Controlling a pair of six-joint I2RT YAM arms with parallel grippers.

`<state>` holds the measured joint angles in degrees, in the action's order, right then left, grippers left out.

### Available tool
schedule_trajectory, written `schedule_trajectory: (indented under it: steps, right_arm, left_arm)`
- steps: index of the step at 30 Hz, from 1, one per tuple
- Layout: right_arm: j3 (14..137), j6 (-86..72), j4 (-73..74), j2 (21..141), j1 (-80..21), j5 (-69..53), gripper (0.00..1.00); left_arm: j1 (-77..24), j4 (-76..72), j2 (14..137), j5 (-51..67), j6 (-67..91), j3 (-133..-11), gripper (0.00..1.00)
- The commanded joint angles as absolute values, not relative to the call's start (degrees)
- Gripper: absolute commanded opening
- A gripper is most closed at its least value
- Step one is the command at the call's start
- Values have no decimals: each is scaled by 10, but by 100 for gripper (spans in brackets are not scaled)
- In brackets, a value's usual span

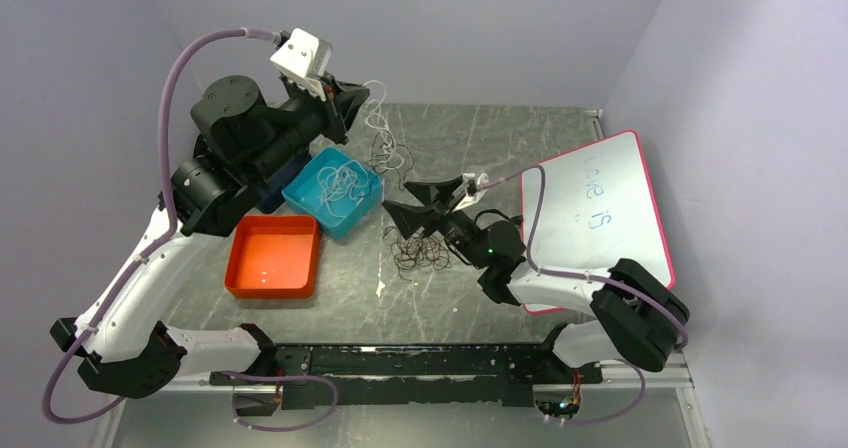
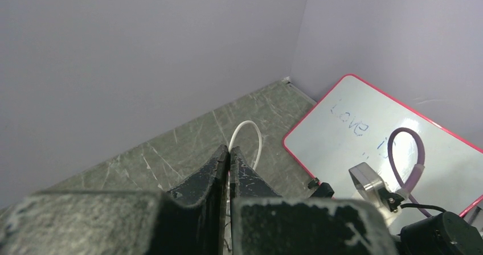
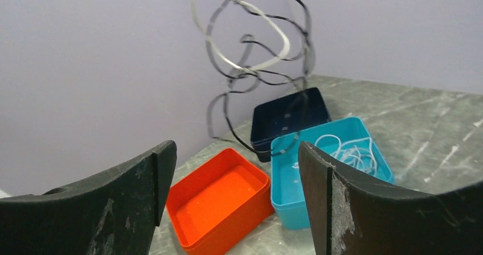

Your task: Untangle the cables

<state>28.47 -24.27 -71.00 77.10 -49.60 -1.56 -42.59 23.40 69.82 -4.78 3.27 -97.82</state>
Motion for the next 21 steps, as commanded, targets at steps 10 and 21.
schedule_trajectory:
  steps: [10,21]
  right_arm:
    - [315,-230,-706,799,-501,61,81]
    - [322,-234,-690,810,-501,86,79]
  left_arm:
    - [-429,207,685,-53,44,-971,7]
    - [-429,201,683,-48,50,-964,7]
